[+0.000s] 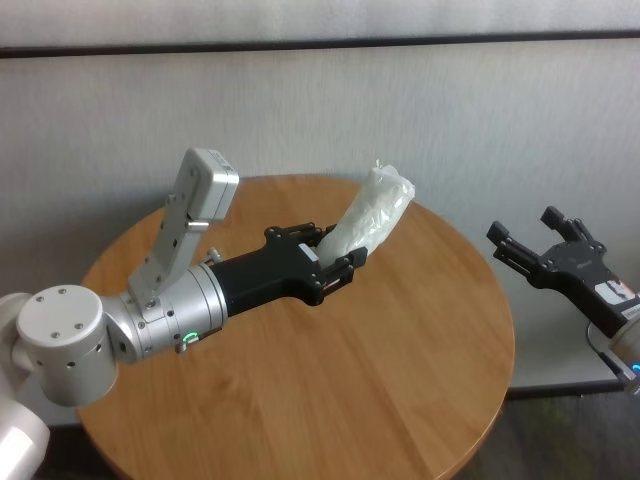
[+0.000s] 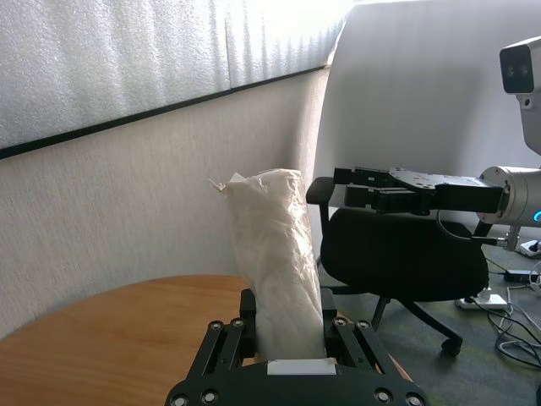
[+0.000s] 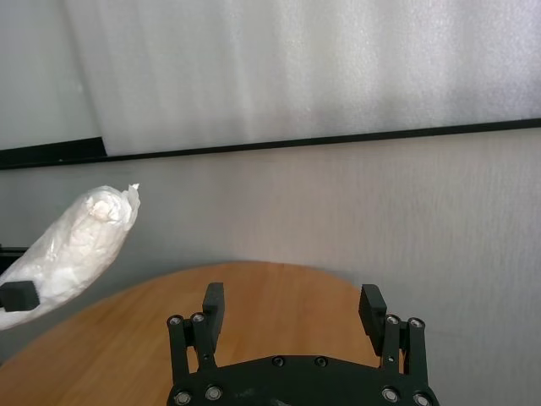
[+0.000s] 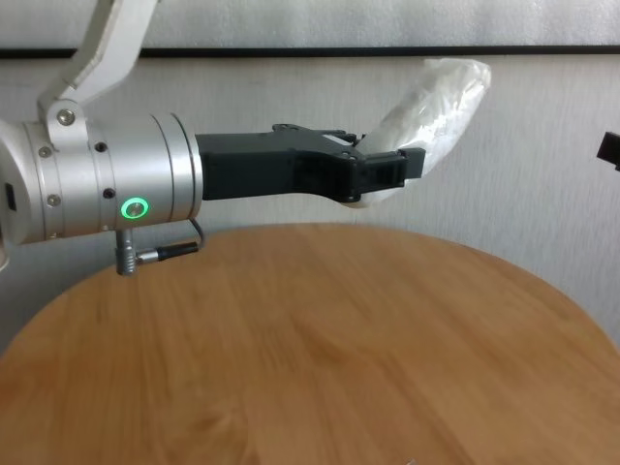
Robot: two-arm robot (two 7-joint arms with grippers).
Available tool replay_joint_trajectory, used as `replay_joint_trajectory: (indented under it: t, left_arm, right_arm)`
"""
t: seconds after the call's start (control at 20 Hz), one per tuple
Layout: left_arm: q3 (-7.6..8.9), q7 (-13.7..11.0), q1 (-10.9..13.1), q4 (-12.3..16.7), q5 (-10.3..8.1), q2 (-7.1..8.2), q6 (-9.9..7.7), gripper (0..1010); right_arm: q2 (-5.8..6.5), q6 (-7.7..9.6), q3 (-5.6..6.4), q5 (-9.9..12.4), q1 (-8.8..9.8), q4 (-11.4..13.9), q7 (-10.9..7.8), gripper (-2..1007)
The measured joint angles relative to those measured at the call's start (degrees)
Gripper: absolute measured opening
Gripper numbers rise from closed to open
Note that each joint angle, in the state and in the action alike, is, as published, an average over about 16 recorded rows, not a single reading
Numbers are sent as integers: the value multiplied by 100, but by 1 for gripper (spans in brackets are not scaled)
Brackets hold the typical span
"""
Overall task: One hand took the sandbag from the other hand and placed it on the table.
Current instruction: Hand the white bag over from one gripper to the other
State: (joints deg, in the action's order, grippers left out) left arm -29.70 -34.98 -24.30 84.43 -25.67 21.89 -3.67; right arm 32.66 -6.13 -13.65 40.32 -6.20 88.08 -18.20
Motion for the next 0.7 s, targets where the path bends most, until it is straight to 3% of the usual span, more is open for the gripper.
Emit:
replay_joint_trajectory:
  t: [0.3,0.7]
  left_arm:
    - [0,0,0,0,0,0,0,442]
    - [0,0,0,0,0,0,0,442]
  right_arm:
    - [26,534,153,504,34,186,-255,1005]
    - [102,1709,379,1559,9,526,-405,1005]
